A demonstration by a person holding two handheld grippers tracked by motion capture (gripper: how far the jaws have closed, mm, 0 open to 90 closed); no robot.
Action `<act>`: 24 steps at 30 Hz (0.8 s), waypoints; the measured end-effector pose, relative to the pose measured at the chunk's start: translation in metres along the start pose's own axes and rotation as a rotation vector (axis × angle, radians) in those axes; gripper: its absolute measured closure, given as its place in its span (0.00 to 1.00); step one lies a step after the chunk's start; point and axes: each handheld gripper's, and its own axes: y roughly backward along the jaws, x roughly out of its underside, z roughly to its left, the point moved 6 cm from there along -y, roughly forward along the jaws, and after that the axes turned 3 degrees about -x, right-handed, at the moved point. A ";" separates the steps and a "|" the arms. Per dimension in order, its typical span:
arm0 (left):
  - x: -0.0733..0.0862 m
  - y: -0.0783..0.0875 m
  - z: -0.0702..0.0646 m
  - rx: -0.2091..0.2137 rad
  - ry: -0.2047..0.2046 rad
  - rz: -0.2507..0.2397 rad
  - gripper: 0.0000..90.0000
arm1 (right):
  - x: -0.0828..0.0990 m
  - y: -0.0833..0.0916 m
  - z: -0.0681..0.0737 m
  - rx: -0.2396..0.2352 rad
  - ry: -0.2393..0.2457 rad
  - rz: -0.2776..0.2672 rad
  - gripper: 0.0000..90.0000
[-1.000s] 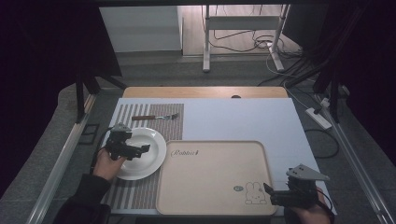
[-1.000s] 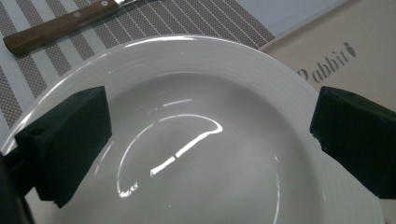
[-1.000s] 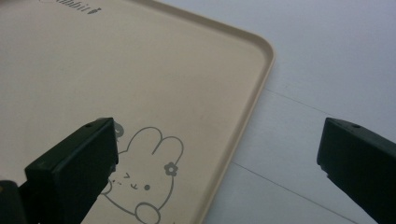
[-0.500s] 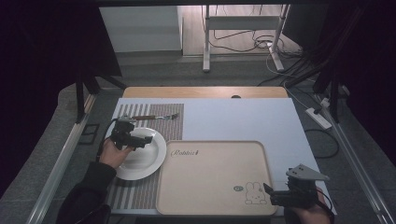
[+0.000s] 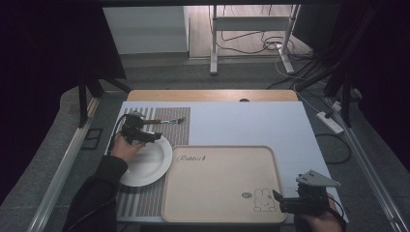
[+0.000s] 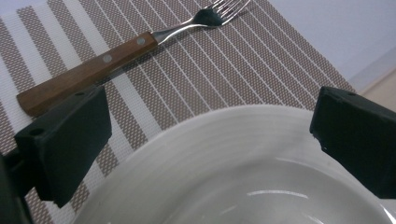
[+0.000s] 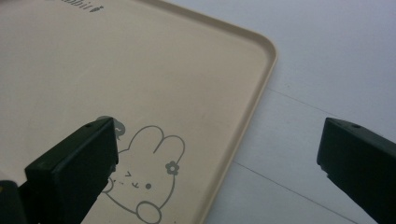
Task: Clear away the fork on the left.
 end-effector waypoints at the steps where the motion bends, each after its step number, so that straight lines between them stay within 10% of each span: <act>1: -0.001 -0.001 0.001 -0.003 0.002 0.003 0.00 | 0.000 0.000 0.000 0.000 0.000 0.000 0.00; 11: -0.013 -0.007 0.018 -0.024 -0.016 0.035 0.34 | 0.000 0.000 0.000 -0.004 0.005 0.003 0.00; 19: -0.025 -0.017 0.038 -0.043 -0.020 0.088 0.95 | 0.000 0.000 0.001 -0.009 0.007 0.005 0.00; 24: -0.033 -0.026 0.053 -0.072 -0.009 0.125 0.98 | 0.000 0.000 0.000 -0.012 0.003 0.001 0.00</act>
